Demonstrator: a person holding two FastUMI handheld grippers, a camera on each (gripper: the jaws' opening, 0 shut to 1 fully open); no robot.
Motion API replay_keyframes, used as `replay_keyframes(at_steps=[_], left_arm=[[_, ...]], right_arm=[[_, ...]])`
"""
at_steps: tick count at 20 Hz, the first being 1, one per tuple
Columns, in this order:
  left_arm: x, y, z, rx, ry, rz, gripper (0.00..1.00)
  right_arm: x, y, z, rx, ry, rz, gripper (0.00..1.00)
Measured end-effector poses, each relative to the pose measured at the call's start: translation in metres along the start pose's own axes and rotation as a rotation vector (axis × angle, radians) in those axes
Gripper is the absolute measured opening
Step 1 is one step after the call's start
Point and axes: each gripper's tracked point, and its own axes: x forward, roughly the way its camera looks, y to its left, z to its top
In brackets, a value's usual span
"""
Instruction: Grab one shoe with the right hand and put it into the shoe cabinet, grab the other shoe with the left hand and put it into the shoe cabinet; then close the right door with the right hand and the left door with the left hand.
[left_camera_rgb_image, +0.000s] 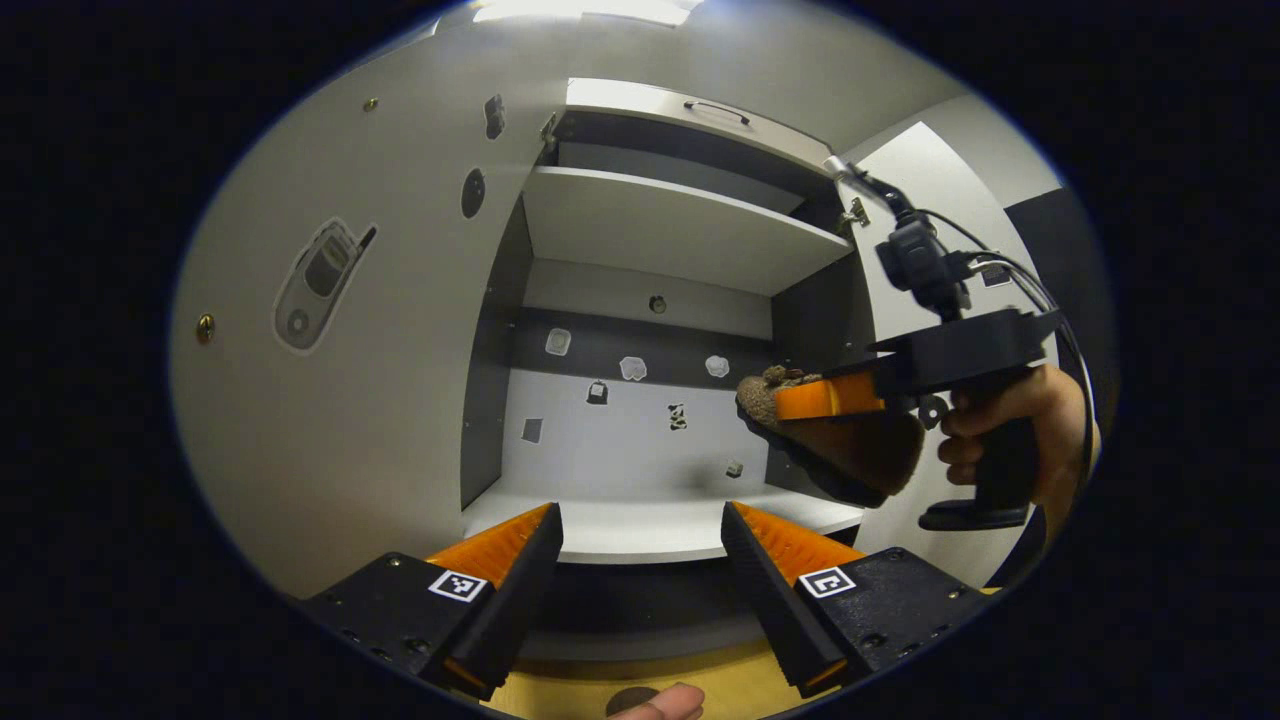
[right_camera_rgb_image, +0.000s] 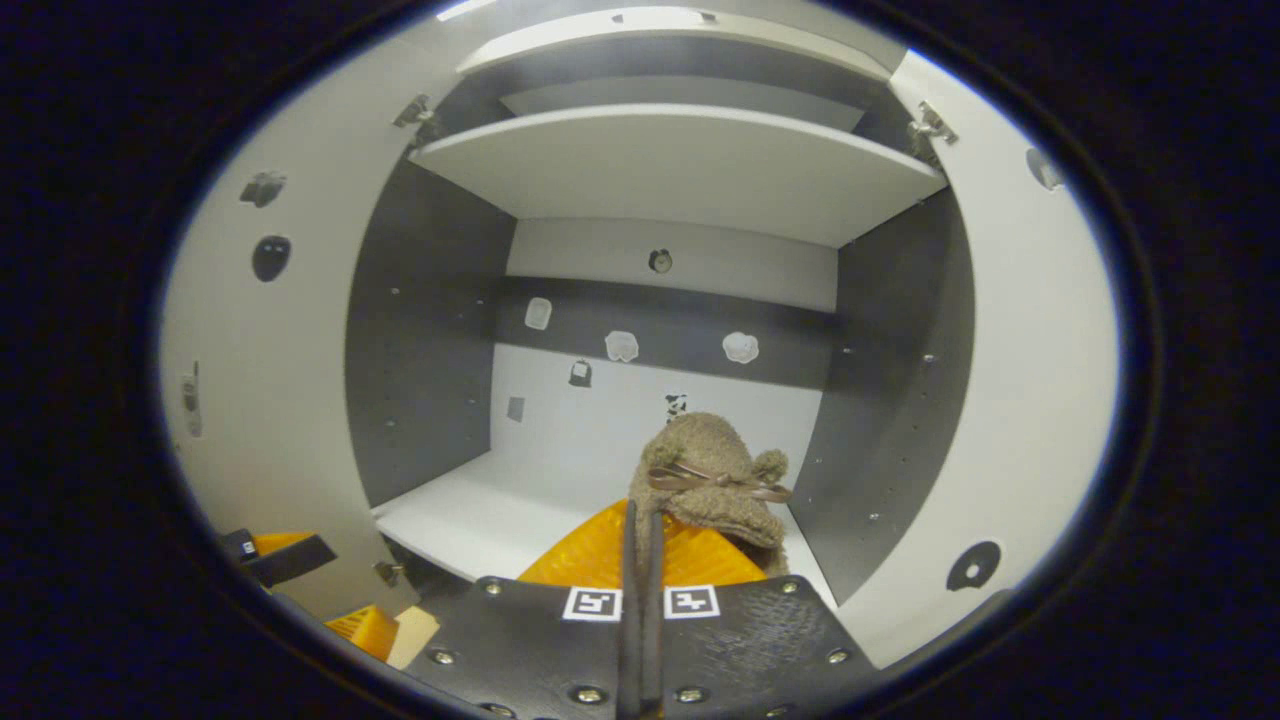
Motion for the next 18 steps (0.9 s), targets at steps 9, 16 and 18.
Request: replay_keyframes(at_steps=[9,16,18], left_arm=[[0.018,-0.002,-0.025,-0.005,0.067,0.009,0.98],[0.024,-0.012,-0.048,-0.032,0.144,-0.01,0.98],[0.024,-0.017,-0.05,-0.043,0.151,-0.023,0.98]], right_arm=[[0.109,-0.031,-0.066,-0.082,0.166,-0.046,0.01],[0.106,-0.038,-0.073,-0.098,0.2,-0.034,0.23],[0.103,-0.028,-0.076,-0.074,0.214,-0.005,0.34]])
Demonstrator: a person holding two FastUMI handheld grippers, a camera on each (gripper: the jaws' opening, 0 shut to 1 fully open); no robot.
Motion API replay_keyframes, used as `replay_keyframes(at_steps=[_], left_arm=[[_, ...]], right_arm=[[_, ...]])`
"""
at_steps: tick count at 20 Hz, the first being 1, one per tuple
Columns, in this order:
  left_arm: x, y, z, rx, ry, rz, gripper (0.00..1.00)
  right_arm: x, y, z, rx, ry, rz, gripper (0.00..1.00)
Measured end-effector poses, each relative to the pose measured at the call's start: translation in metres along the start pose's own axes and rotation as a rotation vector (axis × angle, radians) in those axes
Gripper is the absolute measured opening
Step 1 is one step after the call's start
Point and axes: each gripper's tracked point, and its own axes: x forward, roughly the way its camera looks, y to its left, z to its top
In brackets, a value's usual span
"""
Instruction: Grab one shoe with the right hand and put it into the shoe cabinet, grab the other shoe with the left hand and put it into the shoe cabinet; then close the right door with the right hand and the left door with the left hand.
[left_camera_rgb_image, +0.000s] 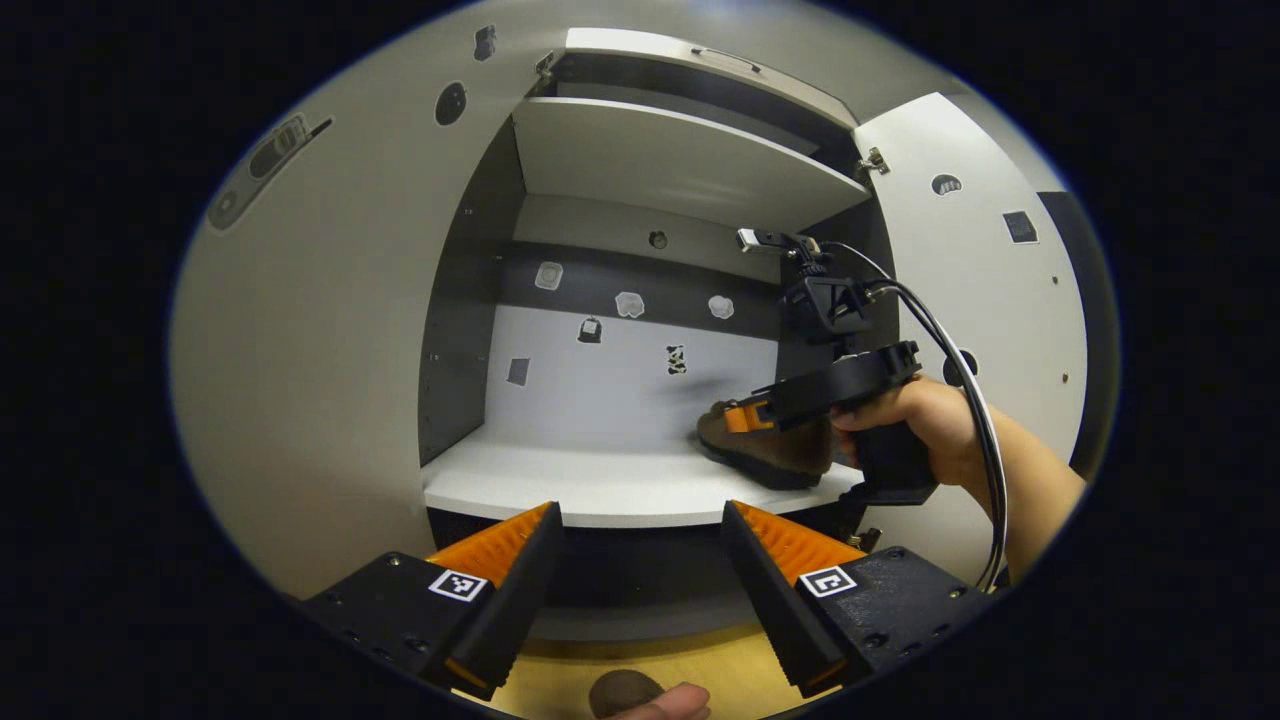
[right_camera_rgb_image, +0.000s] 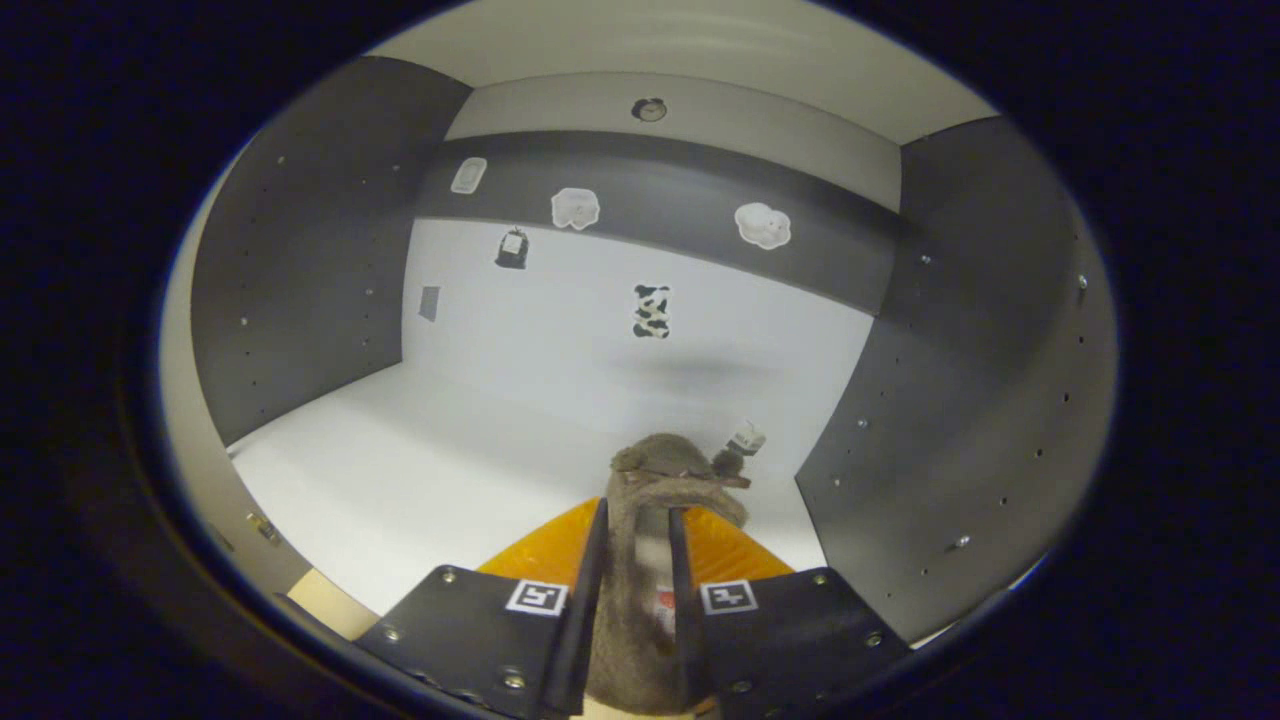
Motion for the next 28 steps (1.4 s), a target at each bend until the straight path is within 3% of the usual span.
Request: replay_keyframes(at_steps=[1,4,14,21,25,28], left_arm=[[0.0,-0.002,0.0,-0.004,0.002,-0.004,0.98],[-0.002,-0.004,-0.002,-0.011,0.011,-0.002,0.98],[-0.03,0.011,0.019,0.008,-0.059,0.105,0.98],[-0.071,0.006,-0.03,-0.016,0.02,0.096,0.98],[-0.091,0.015,-0.08,0.002,0.091,0.108,0.96],[-0.108,0.019,-0.119,0.021,0.145,0.108,0.96]], right_arm=[[-0.01,0.005,0.004,0.008,-0.011,0.016,0.4],[-0.043,-0.004,0.021,-0.044,-0.098,-0.026,0.97],[-0.197,-0.001,0.021,0.081,-0.353,-0.034,0.99],[-0.317,0.007,-0.039,0.167,-0.49,-0.027,0.99],[-0.355,-0.01,-0.099,0.177,-0.473,-0.144,0.98],[-0.376,-0.031,-0.122,0.227,-0.487,-0.243,0.98]])
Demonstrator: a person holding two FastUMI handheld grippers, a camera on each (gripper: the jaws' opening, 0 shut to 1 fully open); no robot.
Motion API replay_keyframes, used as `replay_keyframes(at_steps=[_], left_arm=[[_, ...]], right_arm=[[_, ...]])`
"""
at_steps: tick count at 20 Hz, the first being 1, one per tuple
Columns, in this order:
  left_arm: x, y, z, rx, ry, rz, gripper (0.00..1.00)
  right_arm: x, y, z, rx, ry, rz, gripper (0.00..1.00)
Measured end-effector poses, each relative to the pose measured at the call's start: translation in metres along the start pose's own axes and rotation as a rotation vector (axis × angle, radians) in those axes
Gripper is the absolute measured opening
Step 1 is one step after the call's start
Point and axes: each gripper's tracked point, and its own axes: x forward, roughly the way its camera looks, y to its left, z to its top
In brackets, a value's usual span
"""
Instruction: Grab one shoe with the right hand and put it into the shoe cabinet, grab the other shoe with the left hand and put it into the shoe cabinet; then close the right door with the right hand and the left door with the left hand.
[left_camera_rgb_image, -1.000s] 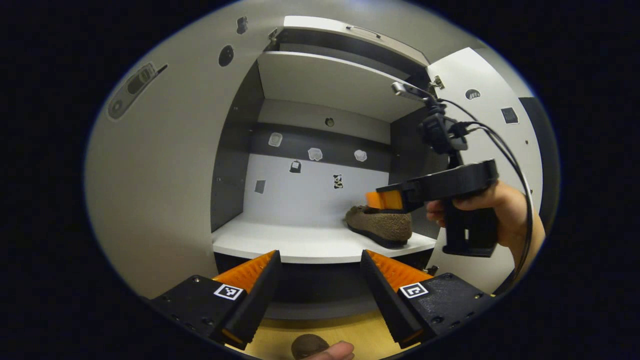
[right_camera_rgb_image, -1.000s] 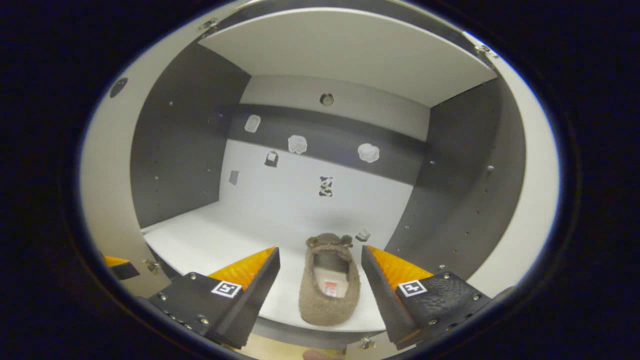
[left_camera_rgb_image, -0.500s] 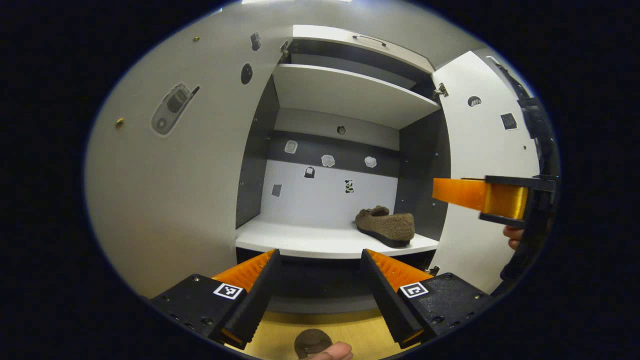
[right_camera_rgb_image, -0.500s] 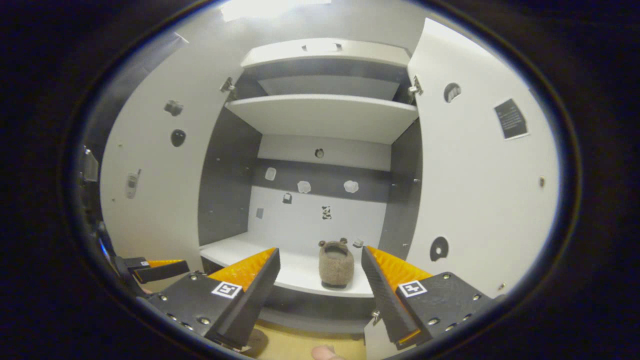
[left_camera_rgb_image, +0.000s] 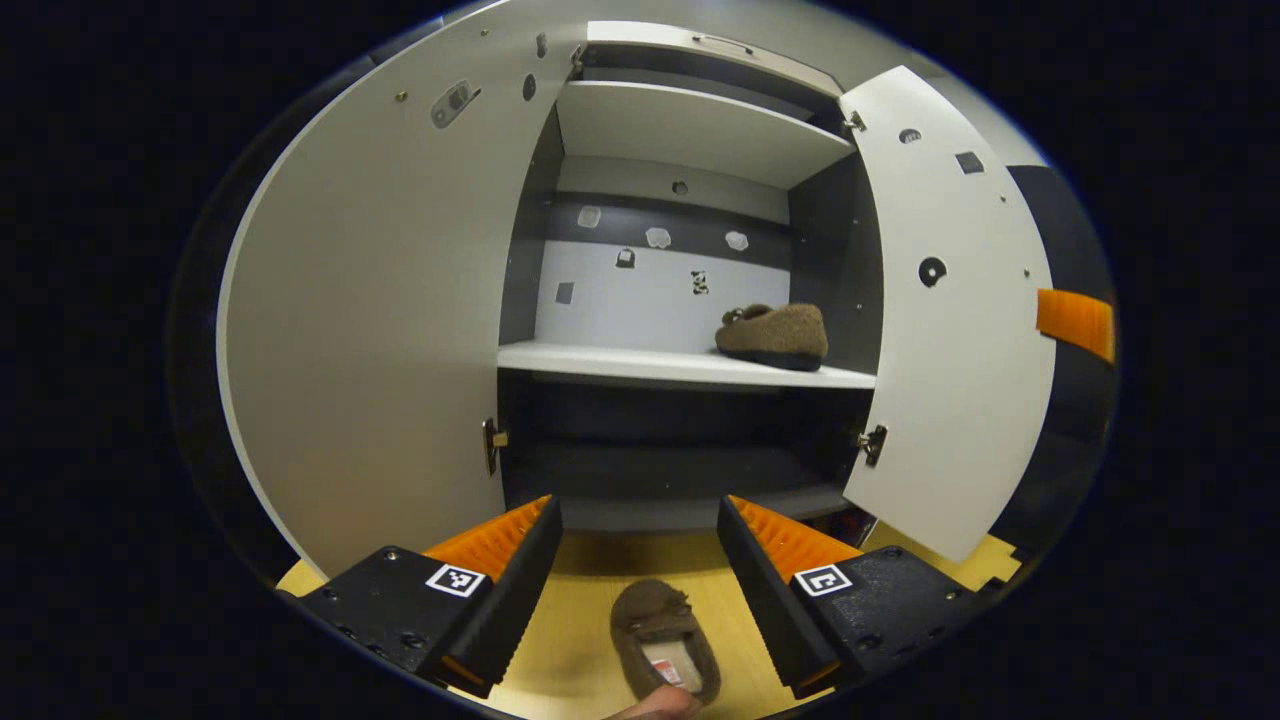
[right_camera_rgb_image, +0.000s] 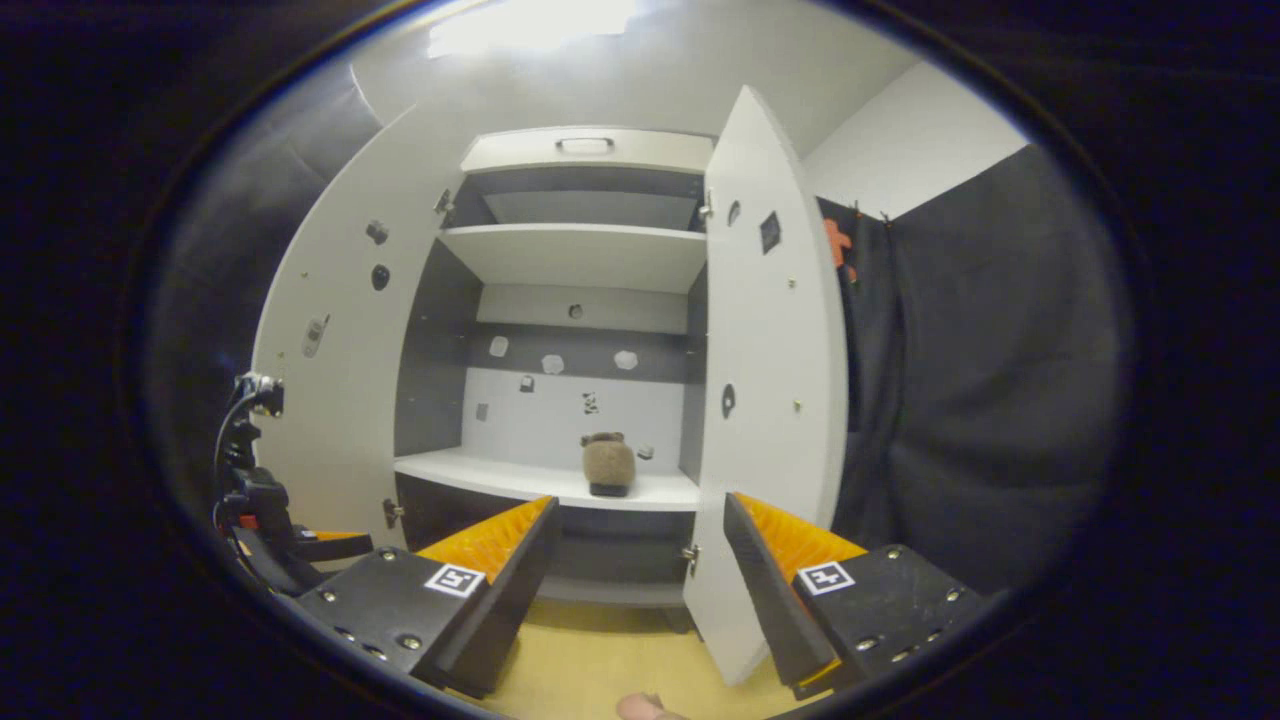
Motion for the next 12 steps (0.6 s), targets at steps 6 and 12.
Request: replay_keyframes(at_steps=[6,12], left_arm=[[-0.005,0.008,-0.107,0.016,0.184,0.02,0.96],[0.006,0.006,-0.197,-0.021,0.483,0.022,0.93]], right_arm=[[-0.033,-0.019,-0.024,0.044,-0.023,-0.045,0.98],[-0.039,-0.002,-0.042,0.015,0.003,0.02,0.98]])
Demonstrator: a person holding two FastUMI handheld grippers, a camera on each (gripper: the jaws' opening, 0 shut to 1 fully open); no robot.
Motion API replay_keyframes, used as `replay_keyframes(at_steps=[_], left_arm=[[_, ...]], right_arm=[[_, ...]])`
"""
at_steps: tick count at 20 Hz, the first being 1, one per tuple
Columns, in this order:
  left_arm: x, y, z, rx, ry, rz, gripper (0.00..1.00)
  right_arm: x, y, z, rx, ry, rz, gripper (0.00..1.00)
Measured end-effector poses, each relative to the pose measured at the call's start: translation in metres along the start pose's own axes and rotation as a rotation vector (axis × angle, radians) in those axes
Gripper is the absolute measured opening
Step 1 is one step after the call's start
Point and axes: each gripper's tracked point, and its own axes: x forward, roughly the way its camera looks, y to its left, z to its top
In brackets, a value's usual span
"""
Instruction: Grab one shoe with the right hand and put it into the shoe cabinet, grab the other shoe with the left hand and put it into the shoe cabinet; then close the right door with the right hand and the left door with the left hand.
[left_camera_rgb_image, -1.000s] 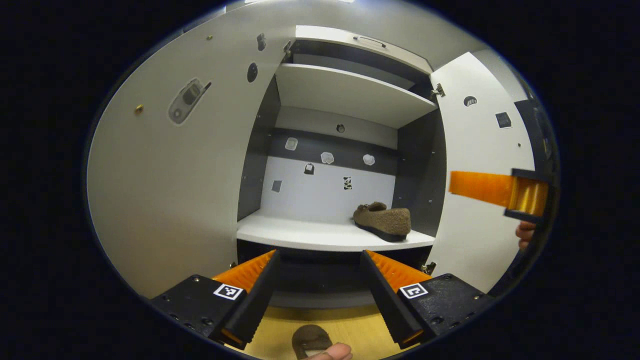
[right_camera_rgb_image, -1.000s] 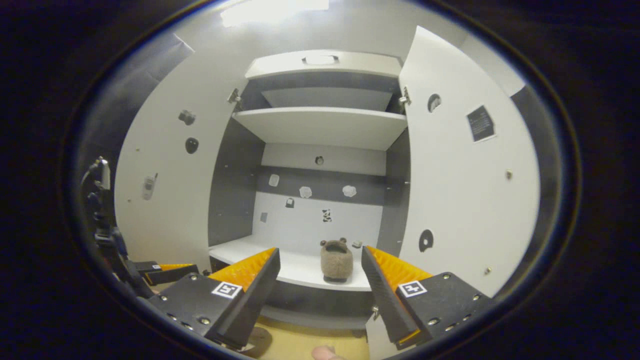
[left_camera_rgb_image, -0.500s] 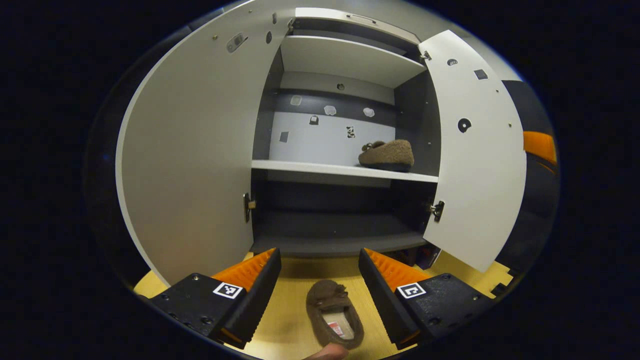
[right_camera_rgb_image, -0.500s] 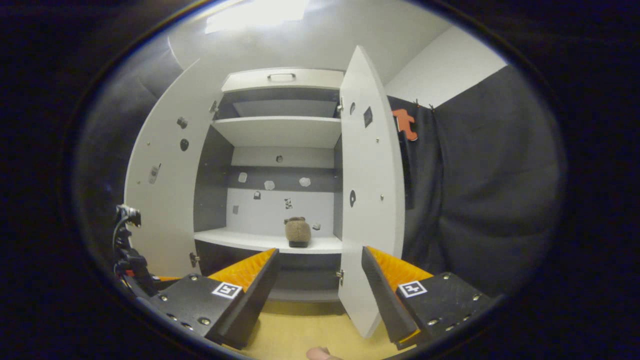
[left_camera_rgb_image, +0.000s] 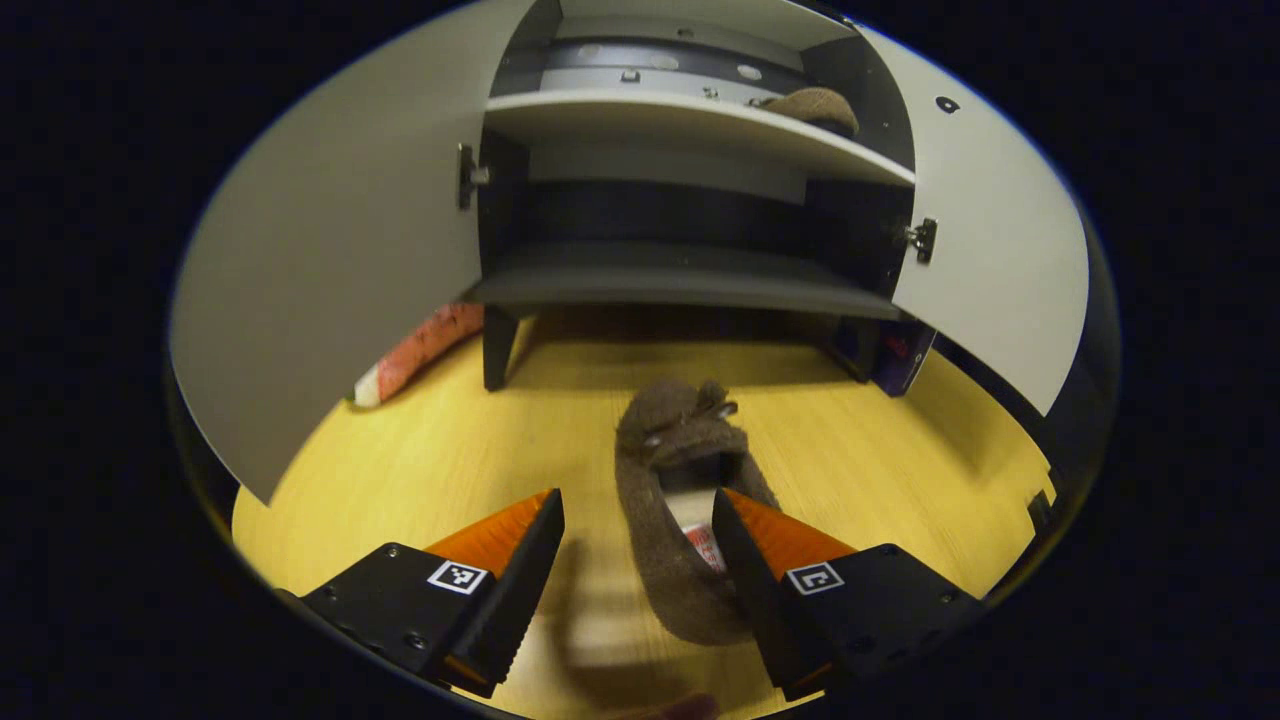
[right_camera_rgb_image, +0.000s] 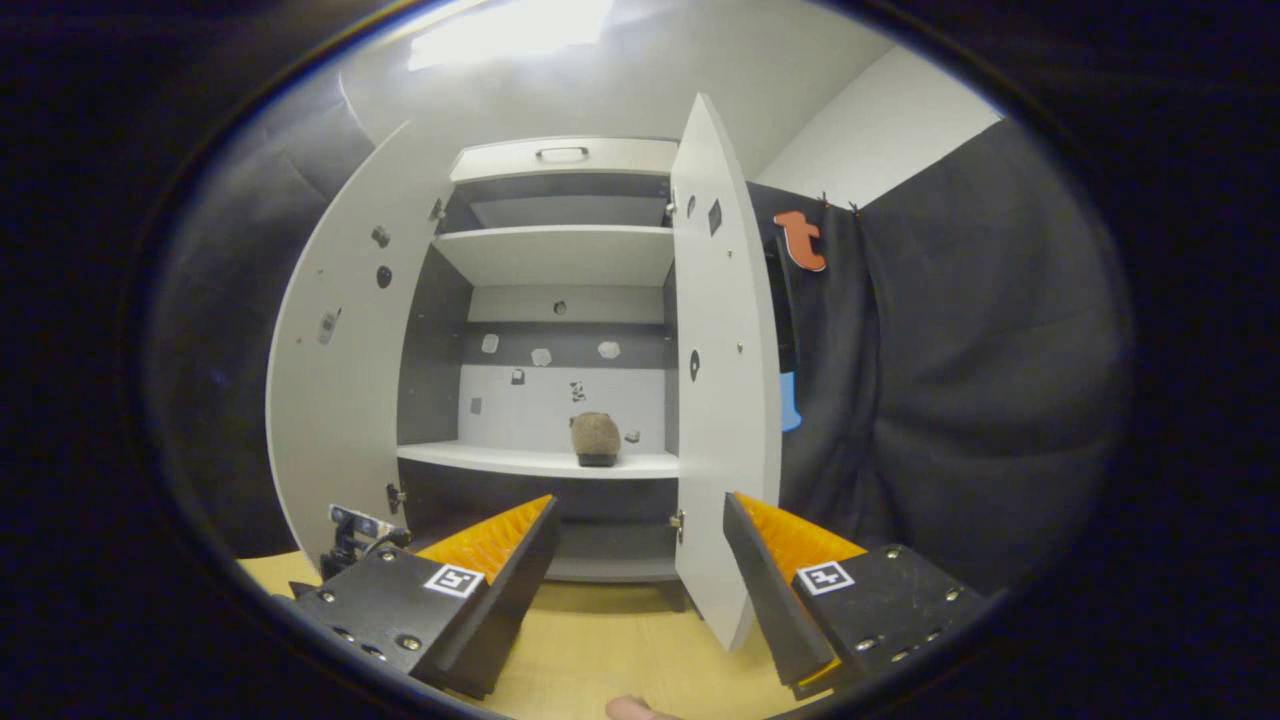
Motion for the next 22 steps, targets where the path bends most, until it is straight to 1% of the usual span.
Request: replay_keyframes(at_steps=[2,3,5,6,7,8,9,10,11,13,16,19,22], left_arm=[[0.012,0.002,0.0,0.002,0.02,0.0,0.84],[0.014,0.0,-0.001,-0.013,0.028,-0.019,0.75],[0.027,-0.006,-0.003,-0.029,0.039,-0.062,0.74],[0.03,-0.013,-0.005,-0.055,0.049,-0.105,0.69],[0.032,-0.01,-0.004,-0.071,0.043,-0.092,0.56],[0.036,-0.006,-0.002,-0.073,0.025,-0.086,0.51],[0.036,-0.005,-0.001,-0.076,0.026,-0.102,0.33],[0.034,-0.013,0.001,-0.083,0.005,-0.136,0.21],[0.034,-0.012,0.001,-0.073,-0.007,-0.136,0.08],[0.028,-0.007,0.003,-0.072,-0.018,-0.107,0.05],[0.013,-0.009,0.011,-0.073,-0.047,-0.109,0.04],[-0.011,-0.005,0.039,-0.023,-0.148,-0.073,0.04],[-0.044,-0.011,0.071,-0.048,-0.241,-0.083,0.04]], right_arm=[[-0.001,0.004,-0.005,-0.012,-0.004,0.012,0.98],[0.0,0.004,-0.004,-0.016,-0.014,0.012,0.98],[-0.002,0.0,-0.005,-0.019,-0.022,0.002,0.98],[-0.003,-0.001,-0.005,-0.012,-0.024,0.004,0.98],[-0.004,-0.003,-0.005,0.001,-0.022,0.006,0.98],[-0.005,-0.006,-0.005,0.008,-0.019,0.005,0.98],[-0.004,-0.01,-0.005,0.012,-0.015,-0.001,0.98],[-0.005,-0.015,-0.006,0.012,-0.017,-0.008,0.98],[-0.005,-0.018,-0.006,0.012,-0.017,-0.015,0.98],[-0.007,-0.022,-0.009,0.015,-0.01,-0.018,0.98],[-0.009,-0.025,-0.016,0.018,0.01,0.009,0.98],[-0.013,-0.026,-0.019,0.035,0.012,0.06,0.99],[-0.021,-0.025,-0.022,0.068,0.017,0.119,0.98]])
